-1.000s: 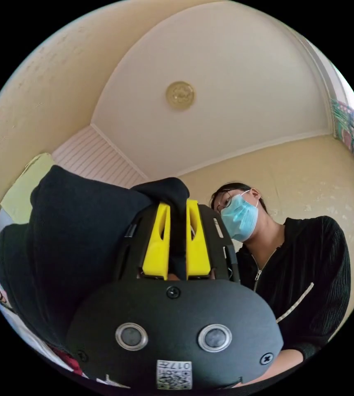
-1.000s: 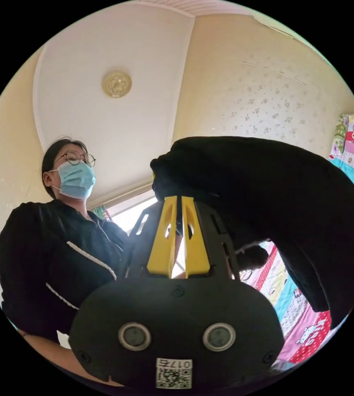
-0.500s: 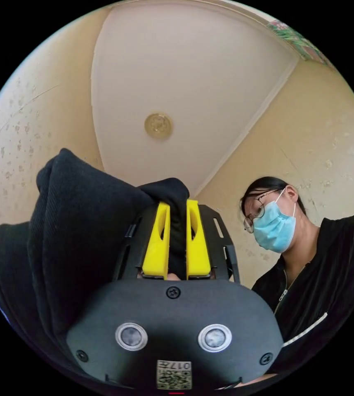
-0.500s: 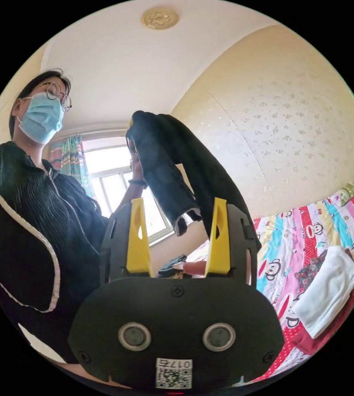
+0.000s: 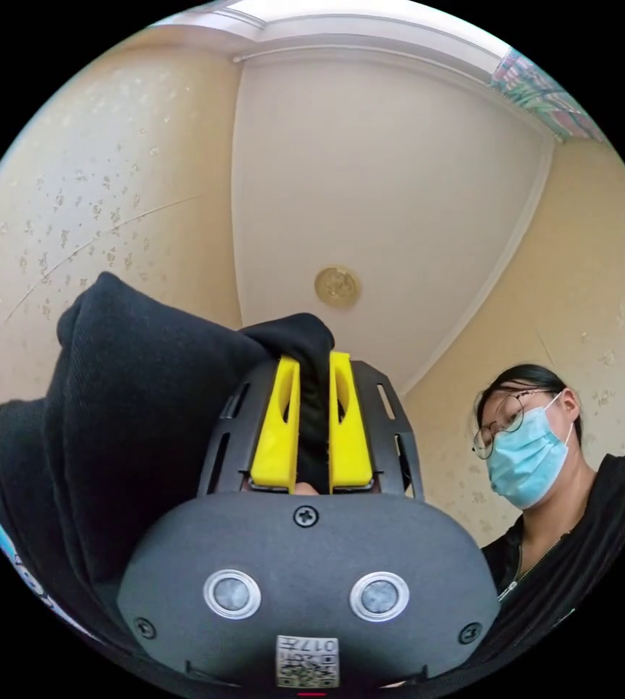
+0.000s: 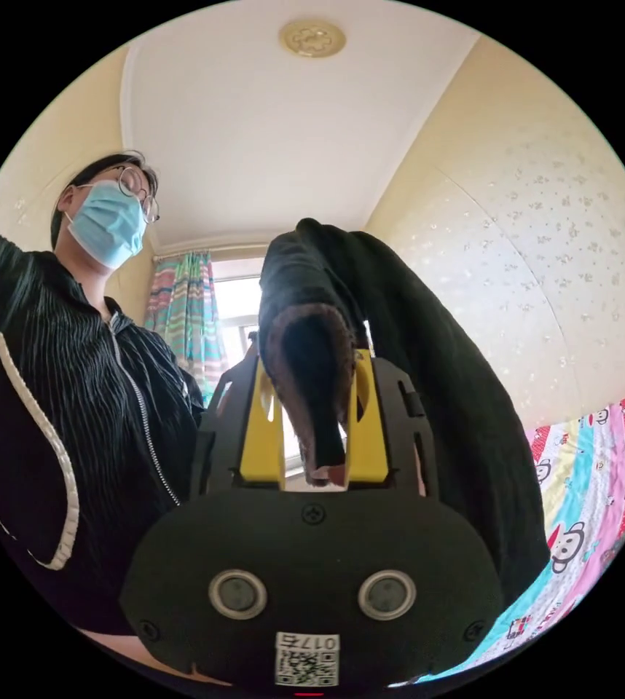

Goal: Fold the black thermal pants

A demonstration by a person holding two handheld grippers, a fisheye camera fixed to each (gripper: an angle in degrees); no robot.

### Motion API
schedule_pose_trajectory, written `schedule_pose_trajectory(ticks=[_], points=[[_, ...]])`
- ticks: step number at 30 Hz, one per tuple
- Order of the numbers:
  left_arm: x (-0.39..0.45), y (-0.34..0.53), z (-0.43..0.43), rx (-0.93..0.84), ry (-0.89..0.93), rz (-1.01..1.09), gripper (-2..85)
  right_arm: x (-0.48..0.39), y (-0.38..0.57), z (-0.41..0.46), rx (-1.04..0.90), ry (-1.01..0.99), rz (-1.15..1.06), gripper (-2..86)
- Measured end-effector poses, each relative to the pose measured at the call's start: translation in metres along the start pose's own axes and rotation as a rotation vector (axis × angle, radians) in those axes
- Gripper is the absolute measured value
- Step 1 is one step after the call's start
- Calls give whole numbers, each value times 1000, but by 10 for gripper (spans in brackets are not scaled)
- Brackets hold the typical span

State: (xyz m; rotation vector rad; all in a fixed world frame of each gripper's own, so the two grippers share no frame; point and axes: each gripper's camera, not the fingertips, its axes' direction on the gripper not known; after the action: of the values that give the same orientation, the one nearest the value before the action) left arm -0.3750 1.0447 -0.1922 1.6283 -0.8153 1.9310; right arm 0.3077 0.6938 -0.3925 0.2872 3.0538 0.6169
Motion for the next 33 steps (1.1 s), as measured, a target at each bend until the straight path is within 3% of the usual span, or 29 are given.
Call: schedule_pose_trajectory(ticks=[6,9,11,12,13,14,17,23,33], points=[[-90,51,16,-47,-435,-5,72,63,-4,10,-140,-116,149,104],[-136,81,35,-180,-703,19,74,106,-12,-3,-80,-250,268,98],[-180,111,81,-487,-1004,83,80,134,-13,-13,24,-348,360,95],[-195,122,96,-594,-1068,95,81,151,-12,-19,89,-400,409,93],[-229,151,126,-834,-1156,132,83,159,-11,-22,119,-415,427,92],[-262,189,148,-1040,-1195,163,84,175,-9,-26,163,-435,461,90],[-324,306,176,-1380,-1215,277,84,212,-2,-30,216,-473,542,88],[-381,498,196,-1818,-1219,475,77,267,12,-24,160,-481,658,87],[-405,584,236,-2014,-1293,586,73,354,19,-25,325,-610,736,86]])
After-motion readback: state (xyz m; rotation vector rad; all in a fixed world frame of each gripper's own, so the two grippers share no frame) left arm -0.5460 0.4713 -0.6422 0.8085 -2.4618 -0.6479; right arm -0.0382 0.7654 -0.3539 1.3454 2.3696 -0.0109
